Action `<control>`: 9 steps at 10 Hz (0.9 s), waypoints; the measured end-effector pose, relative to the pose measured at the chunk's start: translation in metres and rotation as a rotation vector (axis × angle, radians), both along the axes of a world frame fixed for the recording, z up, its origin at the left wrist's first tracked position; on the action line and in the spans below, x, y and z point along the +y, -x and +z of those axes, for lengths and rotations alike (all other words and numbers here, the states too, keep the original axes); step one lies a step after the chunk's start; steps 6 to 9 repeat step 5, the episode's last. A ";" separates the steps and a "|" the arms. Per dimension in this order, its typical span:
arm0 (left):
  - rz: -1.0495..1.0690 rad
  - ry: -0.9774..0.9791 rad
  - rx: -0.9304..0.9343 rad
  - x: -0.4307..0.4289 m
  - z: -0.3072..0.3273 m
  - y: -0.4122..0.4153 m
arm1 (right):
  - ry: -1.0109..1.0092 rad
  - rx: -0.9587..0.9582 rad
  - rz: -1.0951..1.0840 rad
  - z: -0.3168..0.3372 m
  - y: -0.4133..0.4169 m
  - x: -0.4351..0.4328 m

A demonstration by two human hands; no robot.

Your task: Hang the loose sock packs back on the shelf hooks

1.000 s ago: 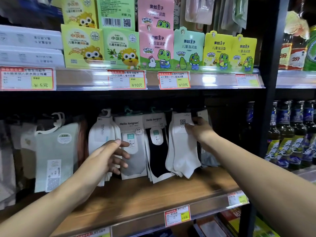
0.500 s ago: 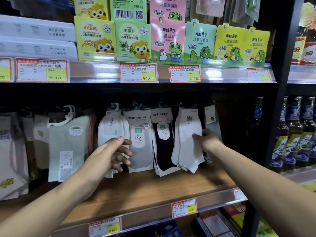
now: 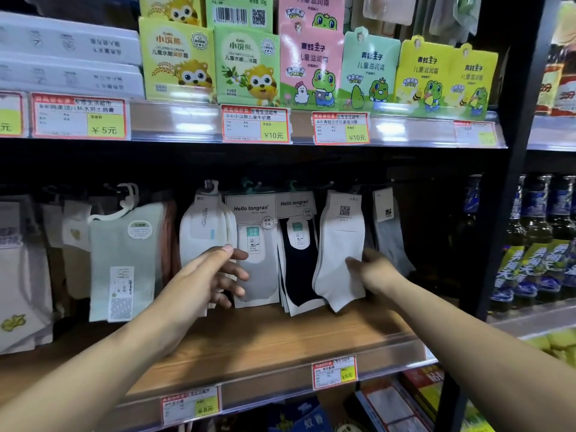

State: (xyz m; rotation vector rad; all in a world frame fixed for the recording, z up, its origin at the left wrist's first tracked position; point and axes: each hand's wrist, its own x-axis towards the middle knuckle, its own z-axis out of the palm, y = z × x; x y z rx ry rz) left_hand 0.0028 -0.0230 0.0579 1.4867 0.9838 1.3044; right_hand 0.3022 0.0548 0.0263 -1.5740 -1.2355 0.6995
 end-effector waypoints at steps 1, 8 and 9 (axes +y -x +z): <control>-0.001 0.002 0.005 0.000 -0.002 0.000 | 0.011 -0.011 -0.009 -0.005 0.001 0.001; 0.002 -0.032 0.101 -0.002 -0.009 0.007 | -0.170 -0.320 -0.127 -0.021 0.013 -0.026; 0.002 -0.032 0.101 -0.002 -0.009 0.007 | -0.170 -0.320 -0.127 -0.021 0.013 -0.026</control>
